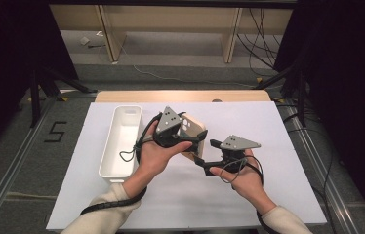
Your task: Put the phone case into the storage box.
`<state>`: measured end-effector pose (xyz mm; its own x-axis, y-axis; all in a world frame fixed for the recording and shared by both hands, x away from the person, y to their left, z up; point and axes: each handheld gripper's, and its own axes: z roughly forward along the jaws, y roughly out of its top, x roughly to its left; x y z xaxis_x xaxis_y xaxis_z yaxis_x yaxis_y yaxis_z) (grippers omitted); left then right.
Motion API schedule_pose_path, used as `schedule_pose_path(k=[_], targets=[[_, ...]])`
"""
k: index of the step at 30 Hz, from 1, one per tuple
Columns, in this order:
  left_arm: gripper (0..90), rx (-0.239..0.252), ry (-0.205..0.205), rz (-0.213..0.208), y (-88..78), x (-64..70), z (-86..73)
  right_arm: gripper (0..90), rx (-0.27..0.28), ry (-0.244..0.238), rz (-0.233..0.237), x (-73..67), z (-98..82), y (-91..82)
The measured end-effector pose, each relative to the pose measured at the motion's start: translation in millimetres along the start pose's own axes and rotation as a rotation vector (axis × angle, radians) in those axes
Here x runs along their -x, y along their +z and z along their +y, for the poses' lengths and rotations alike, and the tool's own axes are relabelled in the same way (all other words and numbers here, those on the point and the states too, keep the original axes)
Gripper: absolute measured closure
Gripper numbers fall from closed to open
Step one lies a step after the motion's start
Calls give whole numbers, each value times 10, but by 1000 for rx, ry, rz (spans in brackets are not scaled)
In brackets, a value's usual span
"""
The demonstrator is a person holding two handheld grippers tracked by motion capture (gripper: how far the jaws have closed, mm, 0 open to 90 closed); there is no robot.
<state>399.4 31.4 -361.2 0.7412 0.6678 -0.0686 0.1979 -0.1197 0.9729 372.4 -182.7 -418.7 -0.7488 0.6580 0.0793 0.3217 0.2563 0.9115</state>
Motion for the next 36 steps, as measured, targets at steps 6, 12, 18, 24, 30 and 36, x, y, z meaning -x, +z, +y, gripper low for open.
schedule_pose_path(k=[6,12,18,24,30,36], targets=[[109,4,-6,14,-30,-39,25,159,7,2,-8,38,-25,-63],[110,11,-13,30,-64,-82,52,167,9,3,1,61,-48,-122],[110,15,-22,45,-94,-113,76,186,13,1,-2,83,-46,-173],[110,23,-26,58,-129,-148,100,192,26,7,-1,103,-47,-224],[110,27,-27,63,-154,-175,115,192,32,11,-5,126,-73,-280],[110,30,-28,72,-175,-194,127,193,44,15,-13,157,-92,-356]])
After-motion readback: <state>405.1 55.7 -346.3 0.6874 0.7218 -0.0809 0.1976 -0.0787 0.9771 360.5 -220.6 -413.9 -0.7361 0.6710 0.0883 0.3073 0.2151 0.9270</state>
